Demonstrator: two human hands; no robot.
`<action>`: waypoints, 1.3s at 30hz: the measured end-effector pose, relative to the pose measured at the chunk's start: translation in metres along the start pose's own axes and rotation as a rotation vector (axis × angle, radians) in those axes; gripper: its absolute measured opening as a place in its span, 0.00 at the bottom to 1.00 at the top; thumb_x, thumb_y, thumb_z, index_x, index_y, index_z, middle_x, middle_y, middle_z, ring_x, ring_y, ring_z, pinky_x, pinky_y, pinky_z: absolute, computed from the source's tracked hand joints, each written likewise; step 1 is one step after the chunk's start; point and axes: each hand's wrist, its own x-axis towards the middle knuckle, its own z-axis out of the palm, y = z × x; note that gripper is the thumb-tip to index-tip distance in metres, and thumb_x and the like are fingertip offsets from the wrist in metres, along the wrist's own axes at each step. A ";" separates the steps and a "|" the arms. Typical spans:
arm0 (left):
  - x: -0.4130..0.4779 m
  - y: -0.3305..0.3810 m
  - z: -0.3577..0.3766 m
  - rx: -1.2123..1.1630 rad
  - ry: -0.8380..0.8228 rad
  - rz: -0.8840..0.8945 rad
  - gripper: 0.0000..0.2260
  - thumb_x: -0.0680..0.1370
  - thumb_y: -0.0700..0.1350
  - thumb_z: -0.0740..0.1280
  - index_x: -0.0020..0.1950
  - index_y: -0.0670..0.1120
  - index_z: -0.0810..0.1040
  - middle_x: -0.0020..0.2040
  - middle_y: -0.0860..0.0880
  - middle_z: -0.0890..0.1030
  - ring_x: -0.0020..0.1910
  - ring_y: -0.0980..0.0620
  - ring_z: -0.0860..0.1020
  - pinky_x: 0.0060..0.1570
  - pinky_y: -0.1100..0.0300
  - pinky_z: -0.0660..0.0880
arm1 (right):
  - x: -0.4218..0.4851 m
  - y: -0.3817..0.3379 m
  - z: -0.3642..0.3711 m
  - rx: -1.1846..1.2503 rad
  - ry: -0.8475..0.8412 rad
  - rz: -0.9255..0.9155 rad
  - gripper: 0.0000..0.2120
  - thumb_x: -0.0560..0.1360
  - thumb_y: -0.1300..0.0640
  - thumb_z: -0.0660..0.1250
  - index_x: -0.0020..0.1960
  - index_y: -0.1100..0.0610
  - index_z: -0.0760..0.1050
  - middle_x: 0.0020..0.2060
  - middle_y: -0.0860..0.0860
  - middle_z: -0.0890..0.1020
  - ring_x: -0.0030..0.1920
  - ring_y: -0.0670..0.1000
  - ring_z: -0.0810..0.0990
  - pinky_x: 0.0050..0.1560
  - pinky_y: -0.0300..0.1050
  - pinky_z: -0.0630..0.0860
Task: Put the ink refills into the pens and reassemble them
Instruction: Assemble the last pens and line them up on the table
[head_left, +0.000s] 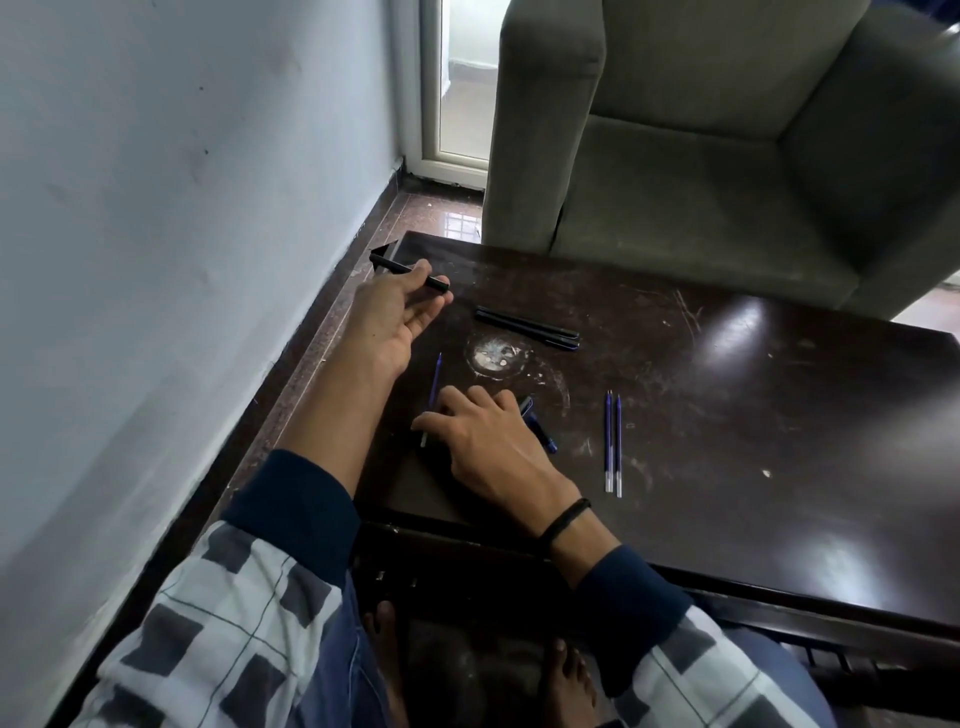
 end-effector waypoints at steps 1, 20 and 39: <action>0.000 0.000 -0.001 0.000 -0.002 -0.003 0.03 0.80 0.40 0.69 0.50 0.41 0.80 0.45 0.42 0.86 0.44 0.47 0.87 0.42 0.62 0.81 | 0.001 -0.001 0.000 0.004 0.013 0.001 0.22 0.81 0.58 0.63 0.73 0.44 0.70 0.65 0.51 0.72 0.62 0.55 0.70 0.62 0.55 0.65; -0.012 0.004 0.009 0.078 -0.227 -0.059 0.02 0.80 0.40 0.69 0.49 0.42 0.80 0.44 0.43 0.86 0.44 0.43 0.86 0.43 0.59 0.83 | 0.002 0.025 -0.033 0.448 0.671 0.228 0.06 0.81 0.60 0.66 0.54 0.51 0.78 0.49 0.46 0.83 0.48 0.48 0.80 0.53 0.54 0.76; -0.028 -0.019 0.028 0.224 -0.395 -0.142 0.09 0.80 0.37 0.68 0.59 0.36 0.79 0.50 0.38 0.86 0.49 0.45 0.86 0.45 0.58 0.83 | -0.008 0.042 -0.041 0.659 0.673 0.534 0.03 0.80 0.57 0.71 0.50 0.51 0.78 0.43 0.44 0.83 0.45 0.44 0.82 0.47 0.50 0.82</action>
